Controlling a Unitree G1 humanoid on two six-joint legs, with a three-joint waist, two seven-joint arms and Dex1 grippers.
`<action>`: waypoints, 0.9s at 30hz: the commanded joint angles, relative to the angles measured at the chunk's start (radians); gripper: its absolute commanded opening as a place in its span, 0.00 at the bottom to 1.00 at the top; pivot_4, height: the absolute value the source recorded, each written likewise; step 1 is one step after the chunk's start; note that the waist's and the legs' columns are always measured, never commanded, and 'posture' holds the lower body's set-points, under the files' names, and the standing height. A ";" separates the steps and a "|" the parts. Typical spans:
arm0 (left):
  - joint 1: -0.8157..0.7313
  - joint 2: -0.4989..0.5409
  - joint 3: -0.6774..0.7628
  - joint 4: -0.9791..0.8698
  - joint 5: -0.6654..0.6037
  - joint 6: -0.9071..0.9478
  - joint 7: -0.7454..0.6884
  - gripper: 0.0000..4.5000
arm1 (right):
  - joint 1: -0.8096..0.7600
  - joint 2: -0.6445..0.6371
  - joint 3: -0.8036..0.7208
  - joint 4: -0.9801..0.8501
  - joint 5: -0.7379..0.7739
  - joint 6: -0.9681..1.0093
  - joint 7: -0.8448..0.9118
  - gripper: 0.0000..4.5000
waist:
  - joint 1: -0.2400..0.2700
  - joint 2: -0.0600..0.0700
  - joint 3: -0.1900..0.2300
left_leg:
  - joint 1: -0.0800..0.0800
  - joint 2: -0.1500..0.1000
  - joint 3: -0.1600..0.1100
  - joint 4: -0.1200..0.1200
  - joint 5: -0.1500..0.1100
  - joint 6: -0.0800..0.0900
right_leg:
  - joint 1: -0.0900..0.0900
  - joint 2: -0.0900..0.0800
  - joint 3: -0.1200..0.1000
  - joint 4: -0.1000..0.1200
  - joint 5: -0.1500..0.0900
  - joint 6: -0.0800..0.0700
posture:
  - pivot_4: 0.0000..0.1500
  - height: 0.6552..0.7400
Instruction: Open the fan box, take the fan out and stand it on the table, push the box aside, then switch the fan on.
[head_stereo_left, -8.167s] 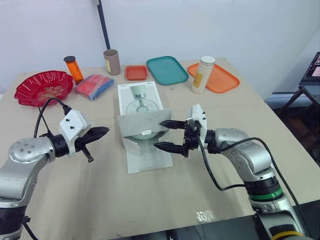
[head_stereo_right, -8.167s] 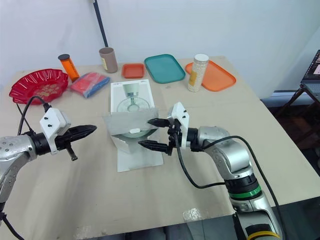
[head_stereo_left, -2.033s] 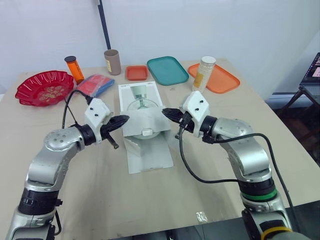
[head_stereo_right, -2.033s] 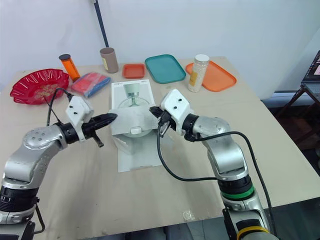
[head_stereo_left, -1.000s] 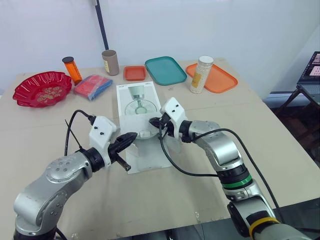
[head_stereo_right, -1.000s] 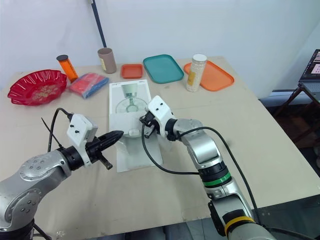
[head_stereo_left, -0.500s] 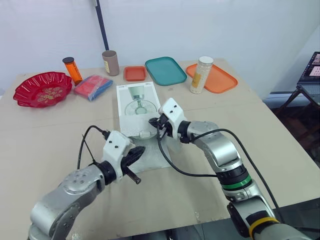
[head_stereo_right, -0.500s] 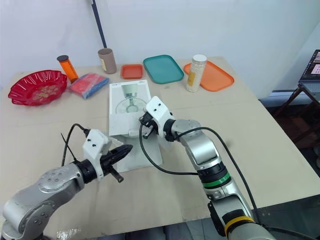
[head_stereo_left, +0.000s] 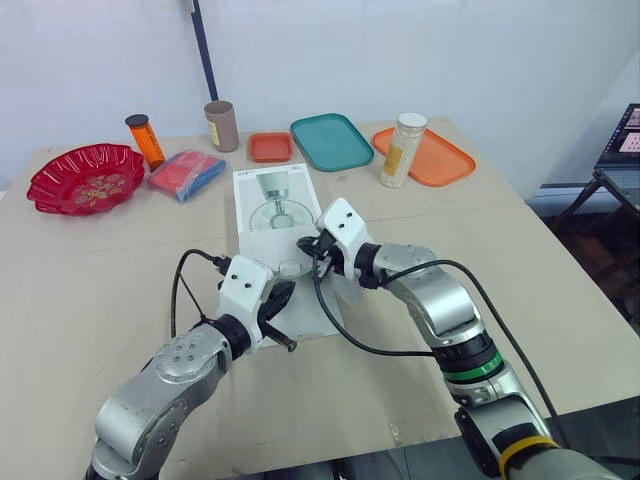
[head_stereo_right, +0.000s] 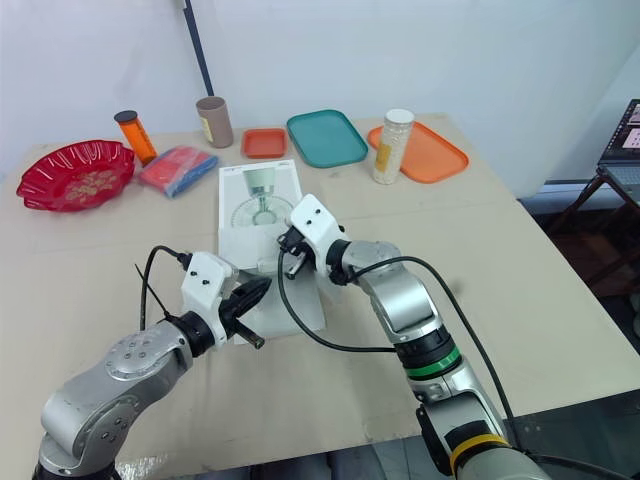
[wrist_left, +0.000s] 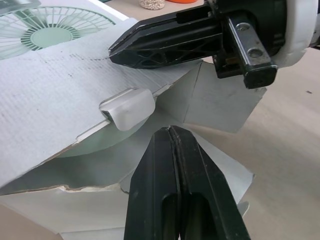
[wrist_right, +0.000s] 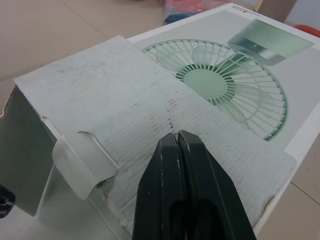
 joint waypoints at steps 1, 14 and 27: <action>-0.006 -0.011 0.018 -0.030 0.006 0.030 0.026 0.00 | 0.016 -0.006 0.029 -0.009 -0.005 0.003 0.013 0.01 | 0.000 0.000 0.000 | 0.000 0.000 0.000 0.000 0.000 0.000 | 0.000 0.000 0.000 0.000 0.000 0.000 | 1.00 1.00; 0.041 -0.022 0.092 -0.073 0.019 0.110 0.073 0.00 | 0.021 -0.004 0.045 -0.013 -0.003 0.000 0.013 0.01 | 0.000 0.000 0.000 | 0.001 0.000 0.000 0.000 0.000 0.000 | 0.000 0.000 0.000 0.000 0.000 0.000 | 1.00 1.00; 0.140 -0.005 0.193 -0.150 0.011 0.138 0.071 0.00 | 0.024 -0.007 0.057 0.001 -0.010 -0.012 0.015 0.01 | 0.000 0.000 0.000 | 0.001 0.000 0.000 -0.001 0.000 0.000 | 0.001 0.000 0.000 0.000 0.000 0.000 | 1.00 1.00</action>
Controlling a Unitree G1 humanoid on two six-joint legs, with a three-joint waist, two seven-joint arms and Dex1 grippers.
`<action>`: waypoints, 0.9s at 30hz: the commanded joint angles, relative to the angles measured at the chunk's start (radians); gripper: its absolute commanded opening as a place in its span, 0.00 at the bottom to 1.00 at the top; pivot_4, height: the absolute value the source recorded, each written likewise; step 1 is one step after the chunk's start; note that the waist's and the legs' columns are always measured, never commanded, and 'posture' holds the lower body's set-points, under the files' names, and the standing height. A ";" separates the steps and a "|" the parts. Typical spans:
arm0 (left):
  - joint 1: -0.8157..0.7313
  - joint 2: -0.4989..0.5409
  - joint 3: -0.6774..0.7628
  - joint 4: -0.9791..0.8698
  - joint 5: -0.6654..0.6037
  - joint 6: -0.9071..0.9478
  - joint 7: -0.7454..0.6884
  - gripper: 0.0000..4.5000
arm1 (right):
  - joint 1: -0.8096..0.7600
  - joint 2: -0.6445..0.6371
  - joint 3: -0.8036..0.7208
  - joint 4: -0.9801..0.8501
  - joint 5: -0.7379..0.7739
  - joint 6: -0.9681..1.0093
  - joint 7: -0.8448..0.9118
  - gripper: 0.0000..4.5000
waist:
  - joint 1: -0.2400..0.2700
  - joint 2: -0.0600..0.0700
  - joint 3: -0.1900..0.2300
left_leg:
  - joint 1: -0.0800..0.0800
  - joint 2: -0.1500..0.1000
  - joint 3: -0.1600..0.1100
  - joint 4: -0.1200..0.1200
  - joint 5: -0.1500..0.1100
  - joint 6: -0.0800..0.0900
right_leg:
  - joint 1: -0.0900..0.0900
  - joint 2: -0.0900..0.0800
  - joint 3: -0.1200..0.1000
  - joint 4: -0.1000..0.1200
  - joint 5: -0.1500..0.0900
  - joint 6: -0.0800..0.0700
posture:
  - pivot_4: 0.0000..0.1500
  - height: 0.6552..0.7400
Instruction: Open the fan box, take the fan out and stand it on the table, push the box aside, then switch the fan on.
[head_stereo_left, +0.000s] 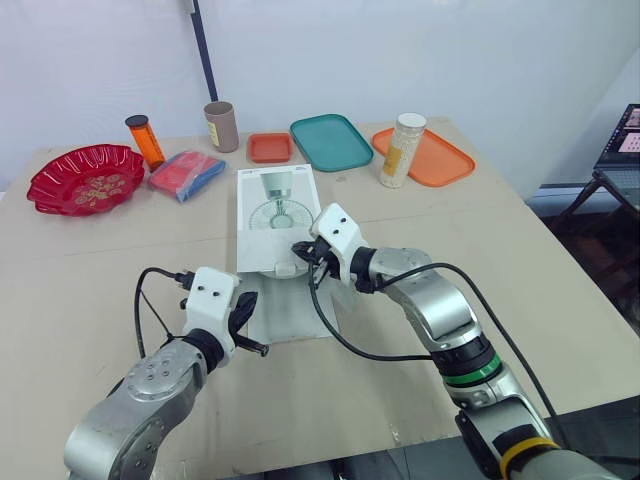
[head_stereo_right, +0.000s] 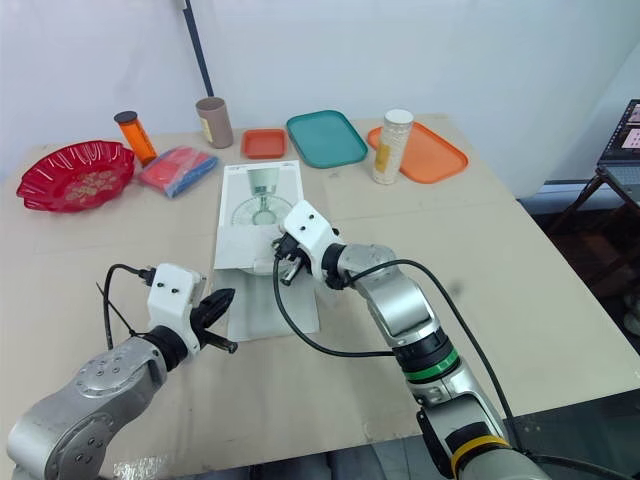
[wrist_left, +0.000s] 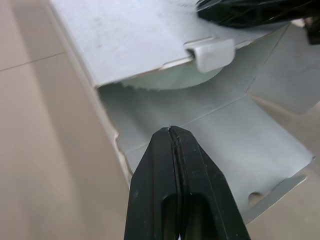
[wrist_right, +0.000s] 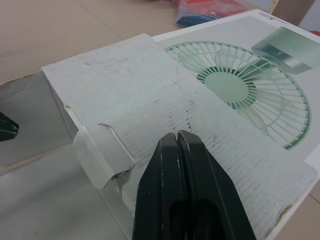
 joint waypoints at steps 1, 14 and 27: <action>0.024 0.022 0.047 -0.032 0.006 -0.022 -0.016 0.00 | 0.015 -0.004 0.028 0.014 -0.011 0.004 0.012 0.01 | 0.000 0.000 0.000 | 0.000 0.000 0.000 0.000 0.000 0.000 | 0.000 0.000 0.000 0.000 0.000 0.000 | 1.00 1.00; -0.015 0.132 0.103 0.204 0.092 -0.242 -0.128 0.00 | 0.018 -0.012 0.042 0.034 -0.035 -0.029 0.029 0.01 | 0.000 0.000 0.000 | 0.001 0.000 0.000 -0.001 0.000 0.000 | 0.000 0.000 0.000 0.000 0.000 0.000 | 1.00 1.00; -0.122 0.174 0.084 0.383 0.141 -0.376 -0.221 0.00 | 0.022 -0.016 0.058 0.040 -0.053 -0.058 0.036 0.01 | 0.000 0.000 -0.001 | 0.000 0.000 0.000 -0.001 0.000 0.000 | 0.000 0.000 0.000 -0.001 0.000 0.000 | 1.00 1.00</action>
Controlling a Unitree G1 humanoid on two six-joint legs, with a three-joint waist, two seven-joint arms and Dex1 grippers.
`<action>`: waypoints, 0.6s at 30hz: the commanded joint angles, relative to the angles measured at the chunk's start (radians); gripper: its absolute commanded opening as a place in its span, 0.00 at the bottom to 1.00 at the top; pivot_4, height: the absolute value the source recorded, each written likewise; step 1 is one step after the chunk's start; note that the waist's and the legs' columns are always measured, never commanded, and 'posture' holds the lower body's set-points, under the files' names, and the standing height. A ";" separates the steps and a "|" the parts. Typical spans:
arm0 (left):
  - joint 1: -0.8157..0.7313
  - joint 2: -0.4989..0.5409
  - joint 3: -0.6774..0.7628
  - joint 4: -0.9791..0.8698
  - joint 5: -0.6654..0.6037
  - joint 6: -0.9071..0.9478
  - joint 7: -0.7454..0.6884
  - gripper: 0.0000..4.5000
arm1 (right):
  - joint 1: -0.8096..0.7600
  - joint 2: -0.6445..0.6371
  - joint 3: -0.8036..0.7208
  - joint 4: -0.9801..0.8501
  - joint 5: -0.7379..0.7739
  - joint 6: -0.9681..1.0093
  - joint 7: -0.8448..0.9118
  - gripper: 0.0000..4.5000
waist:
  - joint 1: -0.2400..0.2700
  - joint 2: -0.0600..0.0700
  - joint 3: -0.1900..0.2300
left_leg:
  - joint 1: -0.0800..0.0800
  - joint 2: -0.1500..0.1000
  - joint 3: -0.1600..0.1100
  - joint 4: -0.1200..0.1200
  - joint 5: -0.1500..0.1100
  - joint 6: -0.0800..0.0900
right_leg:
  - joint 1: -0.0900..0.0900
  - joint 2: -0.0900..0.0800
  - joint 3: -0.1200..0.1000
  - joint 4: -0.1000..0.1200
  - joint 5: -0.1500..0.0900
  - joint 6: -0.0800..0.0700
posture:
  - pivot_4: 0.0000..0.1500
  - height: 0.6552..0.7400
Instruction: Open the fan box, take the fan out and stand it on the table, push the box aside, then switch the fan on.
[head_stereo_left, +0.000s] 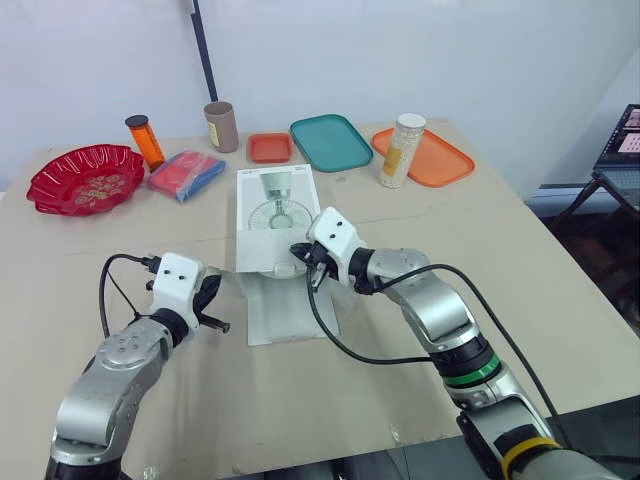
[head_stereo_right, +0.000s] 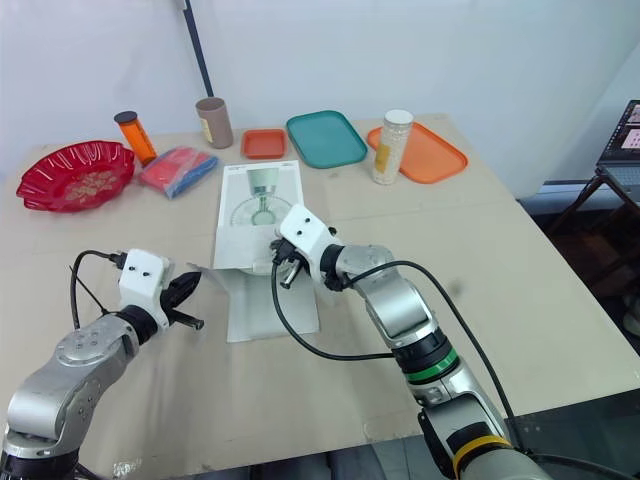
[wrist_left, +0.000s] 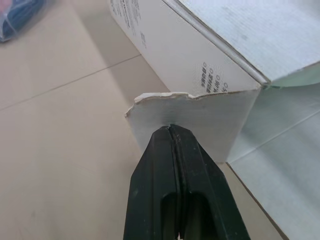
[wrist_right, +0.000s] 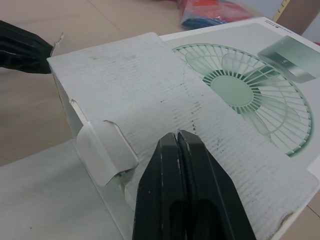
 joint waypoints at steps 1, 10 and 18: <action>-0.049 0.021 0.005 0.033 0.018 -0.054 -0.030 0.00 | 0.020 -0.004 0.032 0.028 -0.016 0.004 0.015 0.01 | 0.000 0.000 0.000 | 0.000 0.000 0.000 0.000 0.000 0.000 | 0.000 0.000 0.000 0.000 0.000 0.000 | 1.00 1.00; -0.130 0.026 -0.029 0.121 0.044 -0.104 -0.083 0.00 | 0.022 0.008 0.030 0.030 -0.027 0.002 0.005 0.01 | 0.000 0.000 0.000 | 0.000 0.000 0.000 0.000 0.000 0.000 | 0.000 0.000 0.000 0.000 0.000 0.000 | 1.00 1.00; -0.210 0.016 -0.057 0.196 0.065 -0.146 -0.112 0.00 | 0.023 0.022 0.035 0.021 -0.029 0.017 -0.001 0.01 | 0.000 0.000 0.000 | 0.000 0.000 0.000 0.000 0.000 0.000 | 0.000 0.000 0.000 0.000 0.000 0.000 | 1.00 1.00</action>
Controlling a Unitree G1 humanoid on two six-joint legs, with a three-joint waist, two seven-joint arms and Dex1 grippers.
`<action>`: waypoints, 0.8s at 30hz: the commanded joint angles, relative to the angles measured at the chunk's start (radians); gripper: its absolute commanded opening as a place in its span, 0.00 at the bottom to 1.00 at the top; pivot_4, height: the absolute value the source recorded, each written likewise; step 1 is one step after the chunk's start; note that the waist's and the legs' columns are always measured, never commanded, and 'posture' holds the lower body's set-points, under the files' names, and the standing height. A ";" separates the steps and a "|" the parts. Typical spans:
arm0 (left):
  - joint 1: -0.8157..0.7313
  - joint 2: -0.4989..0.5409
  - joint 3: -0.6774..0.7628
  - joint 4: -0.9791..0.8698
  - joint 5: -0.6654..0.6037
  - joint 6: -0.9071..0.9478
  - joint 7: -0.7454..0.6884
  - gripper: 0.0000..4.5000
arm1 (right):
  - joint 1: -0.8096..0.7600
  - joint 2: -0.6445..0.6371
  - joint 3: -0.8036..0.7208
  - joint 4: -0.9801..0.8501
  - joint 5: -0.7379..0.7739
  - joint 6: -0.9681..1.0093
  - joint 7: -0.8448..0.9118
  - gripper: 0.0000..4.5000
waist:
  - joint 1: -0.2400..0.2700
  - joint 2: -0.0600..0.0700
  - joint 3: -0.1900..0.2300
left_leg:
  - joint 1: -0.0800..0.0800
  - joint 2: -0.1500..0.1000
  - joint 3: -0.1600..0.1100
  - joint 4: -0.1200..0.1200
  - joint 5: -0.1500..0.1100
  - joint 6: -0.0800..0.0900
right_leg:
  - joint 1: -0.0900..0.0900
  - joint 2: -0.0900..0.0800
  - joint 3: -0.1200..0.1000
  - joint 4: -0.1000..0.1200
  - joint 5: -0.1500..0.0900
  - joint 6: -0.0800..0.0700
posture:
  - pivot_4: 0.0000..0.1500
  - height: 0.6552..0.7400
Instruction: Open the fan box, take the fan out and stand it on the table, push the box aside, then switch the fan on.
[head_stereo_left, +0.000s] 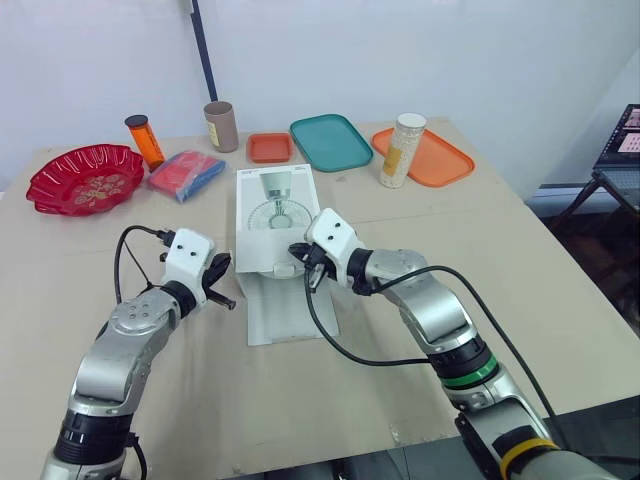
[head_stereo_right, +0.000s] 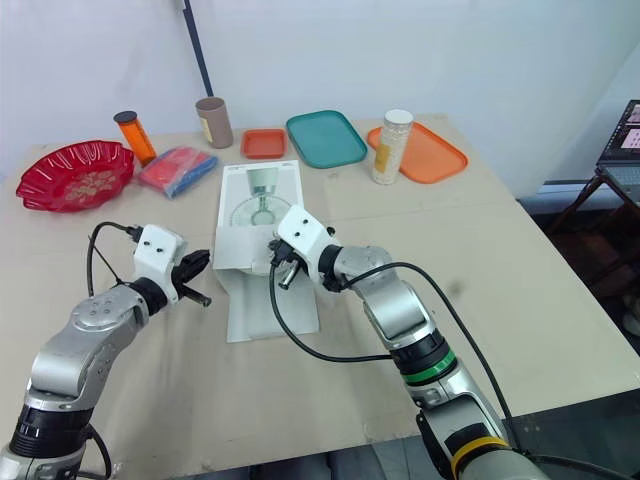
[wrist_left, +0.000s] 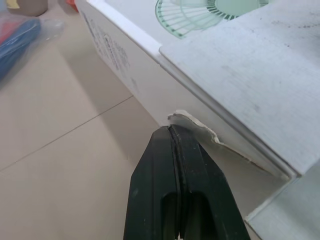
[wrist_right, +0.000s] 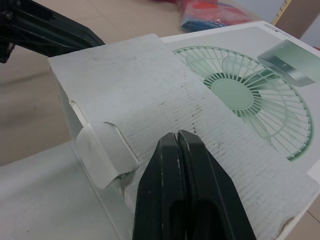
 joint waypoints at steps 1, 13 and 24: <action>-0.043 0.002 -0.003 0.007 0.013 -0.041 -0.018 0.00 | 0.019 0.009 0.030 0.019 -0.010 0.029 0.004 0.01 | 0.000 0.000 0.000 | 0.000 0.000 0.000 0.000 0.000 0.000 | 0.000 0.000 0.000 0.000 0.000 0.000 | 1.00 1.00; -0.031 0.008 -0.010 -0.012 0.021 -0.040 -0.065 0.00 | 0.028 0.015 0.032 0.008 -0.011 0.039 0.000 0.01 | 0.000 0.000 0.000 | 0.000 0.000 0.000 0.000 0.000 0.000 | 0.000 0.000 0.000 0.000 0.000 0.000 | 1.00 1.00; 0.071 0.092 0.149 -0.115 -0.024 -0.002 -0.087 0.00 | 0.042 0.015 0.025 0.005 -0.017 0.036 -0.007 0.01 | 0.000 0.000 0.000 | 0.000 0.000 0.000 -0.001 0.000 0.000 | -0.001 0.000 0.000 0.000 0.000 0.000 | 1.00 1.00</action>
